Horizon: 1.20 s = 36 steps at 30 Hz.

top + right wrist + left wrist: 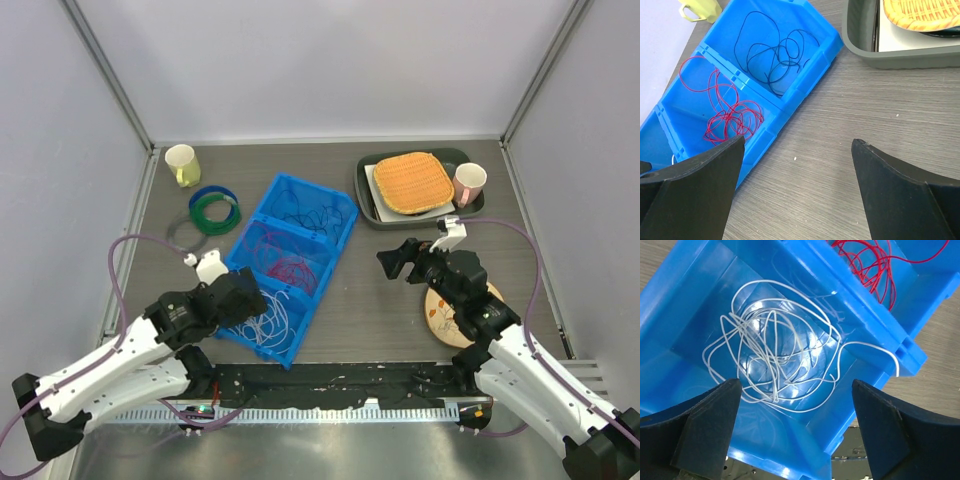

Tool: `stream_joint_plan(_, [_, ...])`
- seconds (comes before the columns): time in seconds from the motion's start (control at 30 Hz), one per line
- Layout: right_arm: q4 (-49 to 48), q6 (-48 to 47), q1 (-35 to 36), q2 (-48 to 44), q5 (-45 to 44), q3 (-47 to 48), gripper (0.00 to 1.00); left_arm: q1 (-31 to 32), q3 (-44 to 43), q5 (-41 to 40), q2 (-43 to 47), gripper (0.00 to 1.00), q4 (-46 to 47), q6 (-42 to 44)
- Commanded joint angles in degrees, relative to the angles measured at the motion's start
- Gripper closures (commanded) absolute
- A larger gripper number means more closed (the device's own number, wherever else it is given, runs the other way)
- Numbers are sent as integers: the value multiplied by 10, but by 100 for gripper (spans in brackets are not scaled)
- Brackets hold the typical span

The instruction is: Untangle the cables

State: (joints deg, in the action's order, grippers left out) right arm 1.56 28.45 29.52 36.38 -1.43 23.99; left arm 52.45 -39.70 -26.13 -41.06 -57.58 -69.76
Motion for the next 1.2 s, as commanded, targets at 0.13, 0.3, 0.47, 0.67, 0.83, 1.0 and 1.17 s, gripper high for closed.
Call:
stream_joint_plan(0.13, [31,6,1,11,-47,18,7,2,-84,-45,-31,0,40,64])
stream_joint_plan(0.3, [95,45,1,17,-128,45,6,1,-139,-77,-63,0,45,92])
stream_joint_plan(0.47, [165,55,0,13,-192,87,5,1,-170,-108,-110,0,64,105])
stream_joint_plan(0.67, [204,36,1,-27,-214,112,5,1,-200,-127,-129,0,69,119])
stream_joint_plan(0.83, [222,37,1,-63,-250,116,5,1,-189,-150,-101,0,62,116])
stream_joint_plan(1.0, [223,35,1,-65,-262,111,5,1,-167,-162,-68,0,70,111])
stream_joint_plan(1.17, [219,35,1,-62,-263,110,5,1,-161,-174,-48,0,64,110])
